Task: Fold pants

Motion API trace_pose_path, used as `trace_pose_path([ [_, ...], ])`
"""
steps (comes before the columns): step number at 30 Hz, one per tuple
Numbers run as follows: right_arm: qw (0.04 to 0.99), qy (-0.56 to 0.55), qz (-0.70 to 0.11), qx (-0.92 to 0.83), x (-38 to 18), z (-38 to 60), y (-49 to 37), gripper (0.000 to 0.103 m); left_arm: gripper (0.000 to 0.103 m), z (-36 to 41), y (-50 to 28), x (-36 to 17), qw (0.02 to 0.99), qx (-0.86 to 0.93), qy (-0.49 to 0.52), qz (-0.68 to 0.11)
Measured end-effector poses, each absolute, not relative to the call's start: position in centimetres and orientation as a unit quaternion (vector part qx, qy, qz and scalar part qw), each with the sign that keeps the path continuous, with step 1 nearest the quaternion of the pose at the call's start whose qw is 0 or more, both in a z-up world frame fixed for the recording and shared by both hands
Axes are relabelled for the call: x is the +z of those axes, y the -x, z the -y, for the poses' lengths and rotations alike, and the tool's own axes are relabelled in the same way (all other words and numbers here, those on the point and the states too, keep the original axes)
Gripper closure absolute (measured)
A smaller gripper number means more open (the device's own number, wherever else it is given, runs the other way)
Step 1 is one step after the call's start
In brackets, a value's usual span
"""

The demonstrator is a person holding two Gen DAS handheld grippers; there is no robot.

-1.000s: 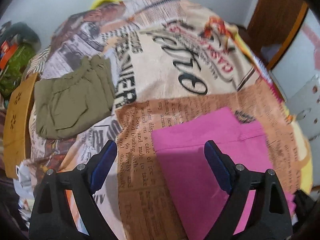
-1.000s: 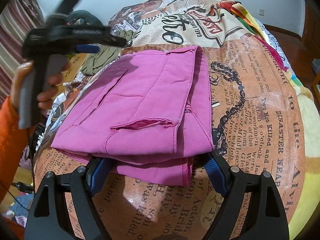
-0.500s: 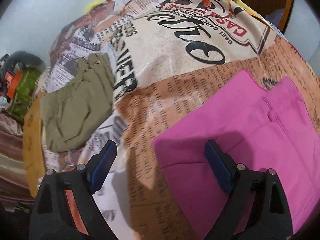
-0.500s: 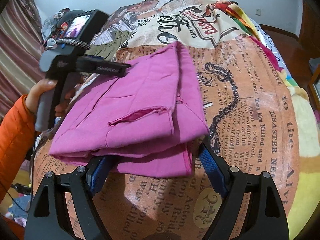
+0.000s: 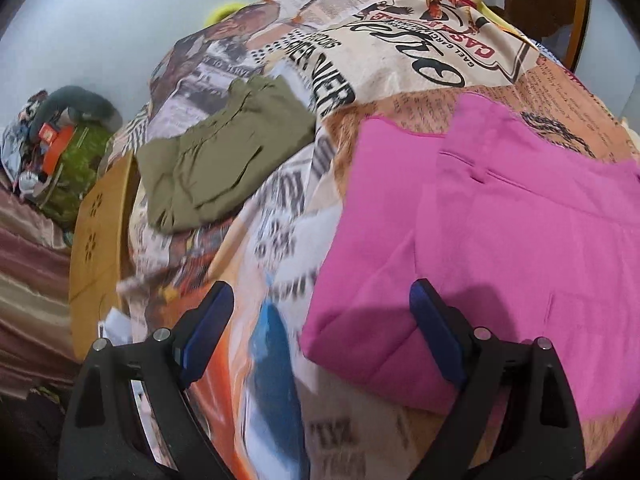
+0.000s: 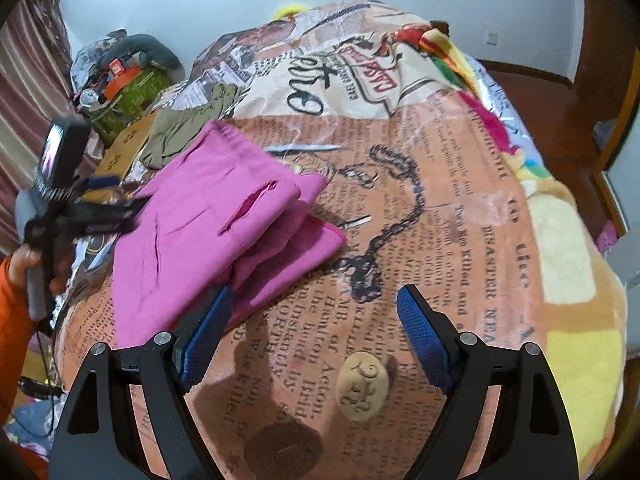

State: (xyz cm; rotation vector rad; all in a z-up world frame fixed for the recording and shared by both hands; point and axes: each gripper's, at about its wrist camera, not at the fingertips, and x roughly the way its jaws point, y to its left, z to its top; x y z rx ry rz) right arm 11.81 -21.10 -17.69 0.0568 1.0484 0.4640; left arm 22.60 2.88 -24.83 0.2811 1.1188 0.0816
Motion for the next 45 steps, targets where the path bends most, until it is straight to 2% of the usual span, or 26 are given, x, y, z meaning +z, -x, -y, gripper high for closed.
trace_pose_path([
  [14, 0.850, -0.031, -0.459, 0.258, -16.3, 18.5, -11.7, 0.023, 0.013, -3.2, -16.5, -23.6, 0.851, 0.016, -0.088, -0.518],
  [15, 0.846, -0.028, -0.462, 0.263, -16.6, 17.9, -11.9, 0.025, 0.013, -3.4, -16.4, -23.4, 0.852, 0.016, -0.085, -0.516],
  [19, 0.832, -0.022, -0.481, 0.276, -17.8, 16.9, -12.2, 0.051, 0.013, -4.3, -16.0, -23.0, 0.859, 0.029, -0.081, -0.505],
  [23, 0.824, -0.020, -0.492, 0.281, -18.8, 16.6, -12.2, 0.057, 0.013, -5.6, -15.7, -23.7, 0.855, 0.032, -0.059, -0.515],
  [27, 0.824, -0.005, -0.488, 0.287, -19.2, 16.5, -11.7, 0.067, 0.013, -6.5, -15.2, -24.7, 0.854, 0.032, -0.023, -0.519],
  [37, 0.821, -0.010, -0.496, 0.283, -19.1, 17.0, -11.9, 0.069, 0.013, -6.9, -14.7, -24.4, 0.853, 0.047, -0.020, -0.519],
  [45, 0.830, -0.032, -0.484, 0.275, -17.4, 17.5, -13.2, 0.069, 0.014, -6.7, -16.3, -20.9, 0.876, 0.043, -0.011, -0.480],
])
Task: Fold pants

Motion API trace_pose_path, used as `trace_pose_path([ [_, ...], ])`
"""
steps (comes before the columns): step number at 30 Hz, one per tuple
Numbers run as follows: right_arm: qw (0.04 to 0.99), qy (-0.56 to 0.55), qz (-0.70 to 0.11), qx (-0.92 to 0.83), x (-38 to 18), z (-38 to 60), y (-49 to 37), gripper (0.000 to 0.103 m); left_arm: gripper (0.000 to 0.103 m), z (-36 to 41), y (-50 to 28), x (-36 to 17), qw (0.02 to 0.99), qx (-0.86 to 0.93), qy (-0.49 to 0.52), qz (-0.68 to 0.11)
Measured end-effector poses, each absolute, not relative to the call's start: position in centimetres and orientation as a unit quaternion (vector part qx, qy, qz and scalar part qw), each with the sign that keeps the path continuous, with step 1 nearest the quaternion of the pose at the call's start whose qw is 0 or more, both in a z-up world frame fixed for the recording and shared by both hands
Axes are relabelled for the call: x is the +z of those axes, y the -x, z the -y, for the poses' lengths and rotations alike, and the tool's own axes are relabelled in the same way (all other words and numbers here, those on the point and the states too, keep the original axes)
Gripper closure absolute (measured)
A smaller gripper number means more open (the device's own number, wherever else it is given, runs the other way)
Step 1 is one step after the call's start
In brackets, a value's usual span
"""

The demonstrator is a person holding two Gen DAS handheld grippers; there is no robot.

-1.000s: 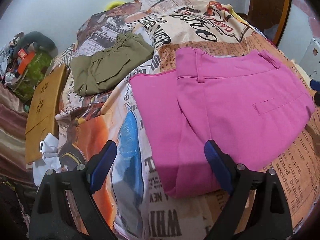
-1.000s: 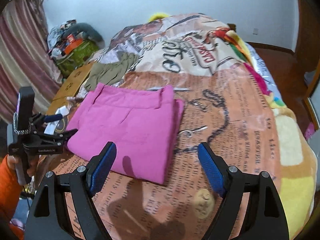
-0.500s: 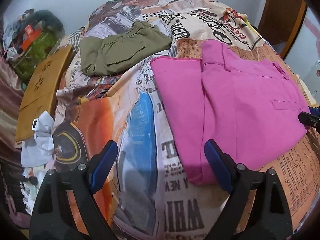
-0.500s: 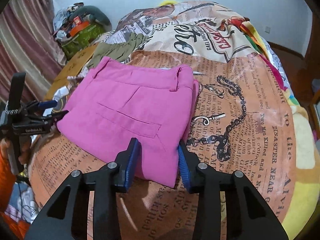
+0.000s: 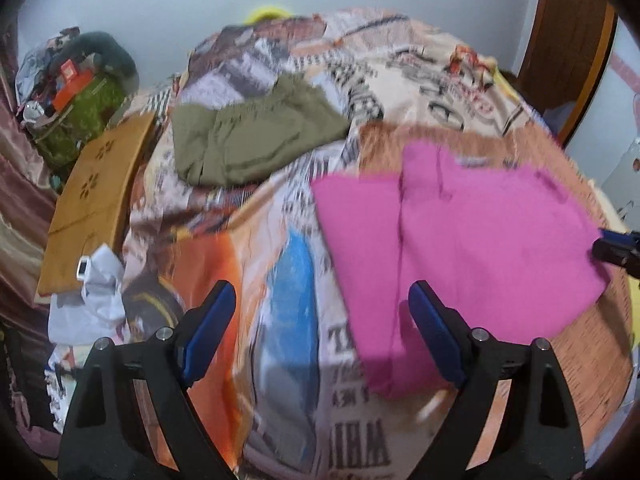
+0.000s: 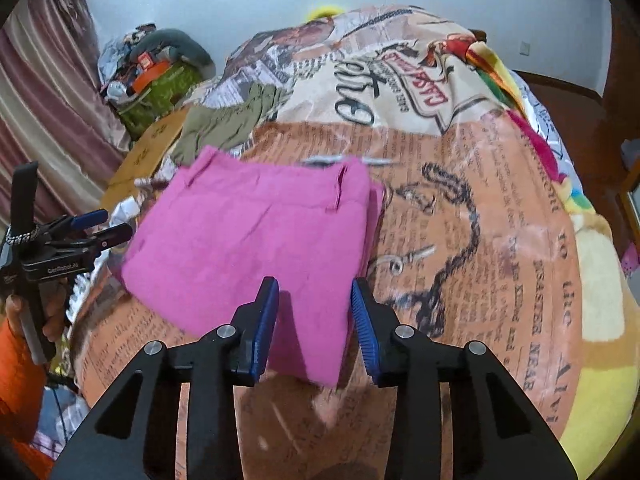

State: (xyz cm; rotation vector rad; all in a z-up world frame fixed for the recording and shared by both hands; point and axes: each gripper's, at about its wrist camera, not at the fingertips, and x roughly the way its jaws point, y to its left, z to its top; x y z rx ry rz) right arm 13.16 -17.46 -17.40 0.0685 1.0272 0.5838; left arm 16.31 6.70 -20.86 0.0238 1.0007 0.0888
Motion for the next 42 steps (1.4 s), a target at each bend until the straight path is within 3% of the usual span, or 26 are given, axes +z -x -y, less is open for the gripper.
trace_pose_path([
  [11, 0.833, -0.026, -0.478, 0.276, -17.9, 16.4, -18.4, 0.069, 0.016, -3.3, -22.9, -20.3, 0.887, -0.007, -0.017, -0.461],
  [18, 0.813, -0.036, -0.509, 0.281, -20.3, 16.1, -21.5, 0.070, 0.053, -2.2, -25.4, -23.0, 0.864, -0.036, -0.013, -0.503],
  [20, 0.814, -0.031, -0.503, 0.289, -20.4, 16.0, -21.6, 0.082, 0.061, -2.2, -25.5, -23.6, 0.861, -0.045, -0.001, -0.507],
  [22, 0.820, -0.014, -0.493, 0.290, -20.3, 15.7, -21.4, 0.088, 0.063, -2.3, -25.4, -23.8, 0.864, -0.041, 0.001, -0.502],
  [27, 0.832, 0.017, -0.471, 0.293, -19.9, 15.2, -21.0, 0.092, 0.063, -2.1, -25.1, -24.2, 0.867, -0.029, -0.014, -0.497],
  [38, 0.834, 0.040, -0.476, 0.277, -19.5, 15.0, -20.6, 0.089, 0.060, -2.8, -24.8, -23.5, 0.867, -0.029, 0.009, -0.497],
  [42, 0.840, 0.031, -0.470, 0.271, -18.1, 15.6, -20.0, 0.084, 0.056, -3.5, -24.0, -22.0, 0.872, -0.021, 0.025, -0.489],
])
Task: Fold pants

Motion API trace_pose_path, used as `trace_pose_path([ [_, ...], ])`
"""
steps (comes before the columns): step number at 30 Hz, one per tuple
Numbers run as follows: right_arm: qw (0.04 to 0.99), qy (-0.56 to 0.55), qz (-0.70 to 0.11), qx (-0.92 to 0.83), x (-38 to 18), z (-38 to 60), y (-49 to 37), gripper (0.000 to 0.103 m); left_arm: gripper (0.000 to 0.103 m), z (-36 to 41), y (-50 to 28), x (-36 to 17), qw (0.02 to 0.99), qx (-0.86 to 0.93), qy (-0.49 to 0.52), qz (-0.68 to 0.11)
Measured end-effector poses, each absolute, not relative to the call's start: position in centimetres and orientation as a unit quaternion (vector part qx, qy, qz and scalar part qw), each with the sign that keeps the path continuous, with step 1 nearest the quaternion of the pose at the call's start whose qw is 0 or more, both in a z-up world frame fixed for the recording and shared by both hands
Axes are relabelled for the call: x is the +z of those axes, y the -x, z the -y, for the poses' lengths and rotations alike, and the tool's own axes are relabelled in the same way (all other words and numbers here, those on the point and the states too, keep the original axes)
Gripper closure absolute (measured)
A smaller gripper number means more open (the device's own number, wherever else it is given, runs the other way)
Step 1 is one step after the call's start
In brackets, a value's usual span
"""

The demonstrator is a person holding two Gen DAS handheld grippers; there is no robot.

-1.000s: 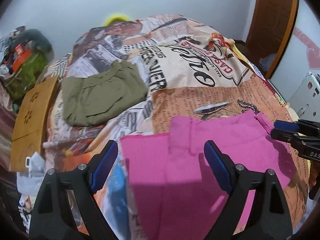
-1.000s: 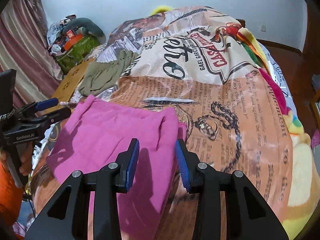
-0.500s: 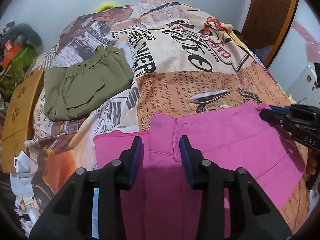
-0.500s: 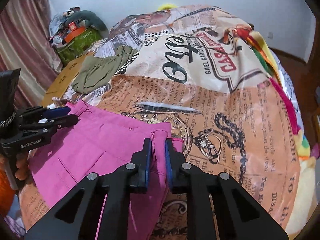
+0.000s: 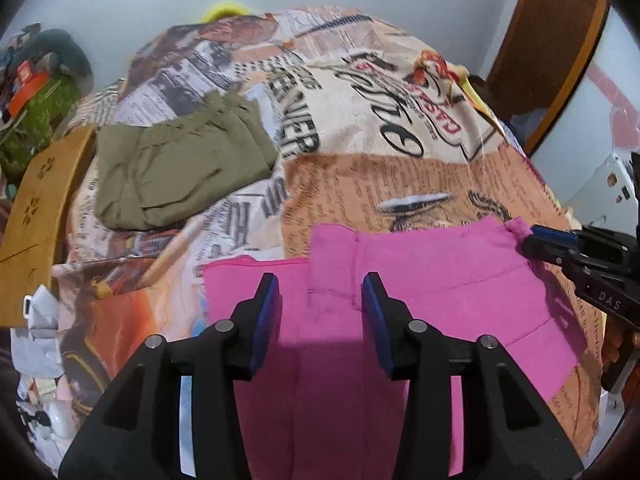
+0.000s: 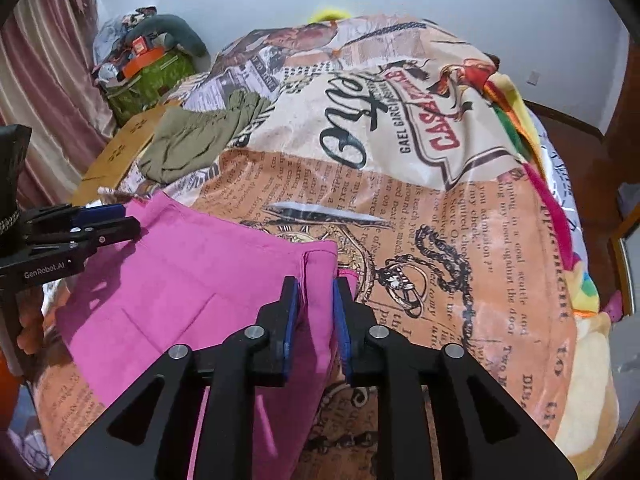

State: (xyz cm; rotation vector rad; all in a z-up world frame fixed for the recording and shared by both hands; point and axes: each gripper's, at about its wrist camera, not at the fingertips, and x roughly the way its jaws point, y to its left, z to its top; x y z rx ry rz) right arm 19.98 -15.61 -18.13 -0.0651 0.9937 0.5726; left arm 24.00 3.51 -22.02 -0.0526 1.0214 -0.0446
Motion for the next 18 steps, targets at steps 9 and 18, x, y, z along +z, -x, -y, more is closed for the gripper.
trace_pose_path([
  [9, 0.855, 0.015, -0.445, 0.267, -15.4, 16.4, -17.8, 0.050, 0.025, -5.0, -20.8, -18.7, 0.889, -0.016, 0.016, -0.457],
  [18, 0.840, 0.006, -0.471, 0.267, -17.6, 16.5, -15.6, 0.040, 0.023, -6.0, -19.6, -21.4, 0.866, -0.016, 0.036, -0.499],
])
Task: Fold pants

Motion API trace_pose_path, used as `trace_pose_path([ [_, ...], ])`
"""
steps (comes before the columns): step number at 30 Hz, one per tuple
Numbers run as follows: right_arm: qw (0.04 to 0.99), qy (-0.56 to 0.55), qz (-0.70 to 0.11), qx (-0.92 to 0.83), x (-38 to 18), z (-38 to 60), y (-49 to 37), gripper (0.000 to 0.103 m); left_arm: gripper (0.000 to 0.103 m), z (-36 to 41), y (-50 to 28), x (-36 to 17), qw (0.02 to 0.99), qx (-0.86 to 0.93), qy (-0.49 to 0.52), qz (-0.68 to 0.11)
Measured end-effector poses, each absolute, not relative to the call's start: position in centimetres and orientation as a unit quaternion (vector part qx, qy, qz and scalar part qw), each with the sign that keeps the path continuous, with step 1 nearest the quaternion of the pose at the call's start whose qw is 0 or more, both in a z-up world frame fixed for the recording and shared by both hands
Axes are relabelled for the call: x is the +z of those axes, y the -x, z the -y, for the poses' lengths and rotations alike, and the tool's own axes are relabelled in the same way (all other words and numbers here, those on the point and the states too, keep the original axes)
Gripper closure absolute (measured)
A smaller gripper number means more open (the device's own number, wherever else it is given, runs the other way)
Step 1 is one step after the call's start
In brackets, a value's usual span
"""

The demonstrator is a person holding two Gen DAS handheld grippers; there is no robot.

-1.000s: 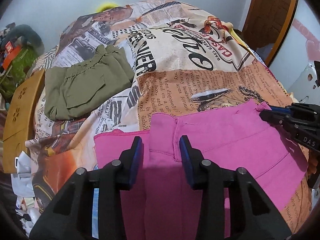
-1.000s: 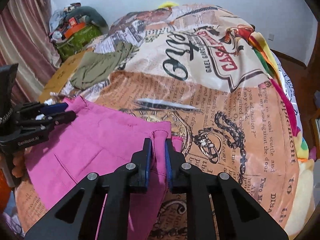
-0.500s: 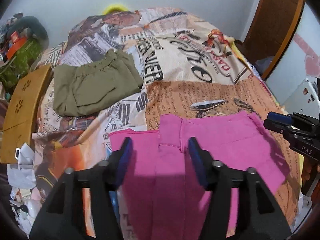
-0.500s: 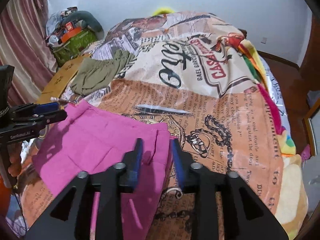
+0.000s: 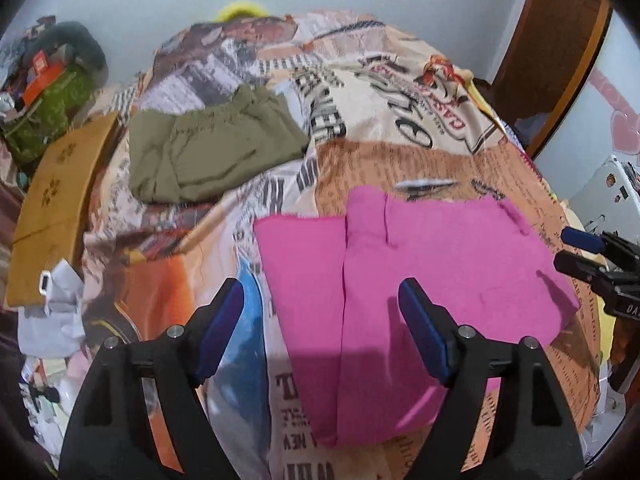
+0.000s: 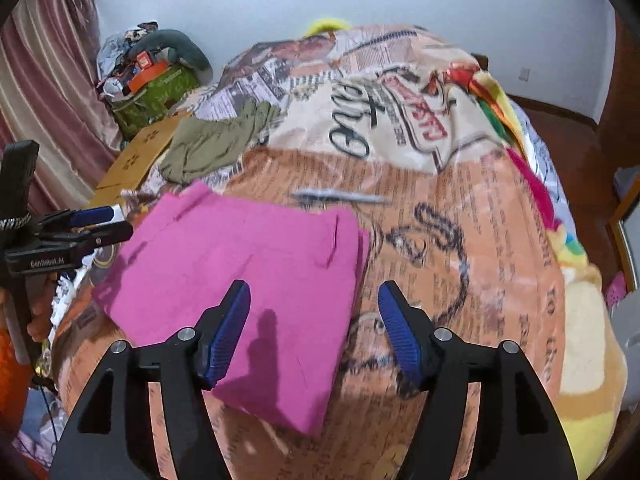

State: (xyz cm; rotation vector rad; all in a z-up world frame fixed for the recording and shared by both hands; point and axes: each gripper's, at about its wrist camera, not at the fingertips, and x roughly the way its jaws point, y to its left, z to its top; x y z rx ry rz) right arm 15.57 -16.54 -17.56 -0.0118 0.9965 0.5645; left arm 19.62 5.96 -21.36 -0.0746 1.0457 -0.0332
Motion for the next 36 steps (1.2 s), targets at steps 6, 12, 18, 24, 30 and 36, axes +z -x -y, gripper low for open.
trace_pose_path([
  [6, 0.818, -0.026, -0.510, 0.264, -20.4, 17.3, -16.2, 0.040, 0.023, -5.8, -19.9, -23.7, 0.850, -0.023, 0.051, -0.524],
  [12, 0.805, -0.056, -0.522, 0.276, -21.3, 17.6, -17.0, 0.040, 0.021, -6.0, -20.4, -24.6, 0.847, -0.028, 0.072, -0.526],
  [18, 0.799, -0.061, -0.525, 0.287, -21.6, 17.2, -17.5, 0.039, 0.024, -6.1, -20.4, -24.8, 0.848, -0.037, 0.081, -0.522],
  [24, 0.784, -0.074, -0.536, 0.305, -21.9, 16.2, -18.3, 0.040, 0.040, -6.3, -20.6, -24.8, 0.843, -0.062, 0.100, -0.525],
  [30, 0.778, -0.077, -0.539, 0.314, -21.9, 15.6, -18.3, 0.056, 0.056, -6.1, -20.5, -24.5, 0.845, -0.073, 0.104, -0.519],
  [36, 0.796, -0.081, -0.517, 0.305, -21.0, 16.1, -18.1, 0.089, 0.086, -4.6, -20.4, -23.5, 0.857, -0.055, 0.058, -0.510],
])
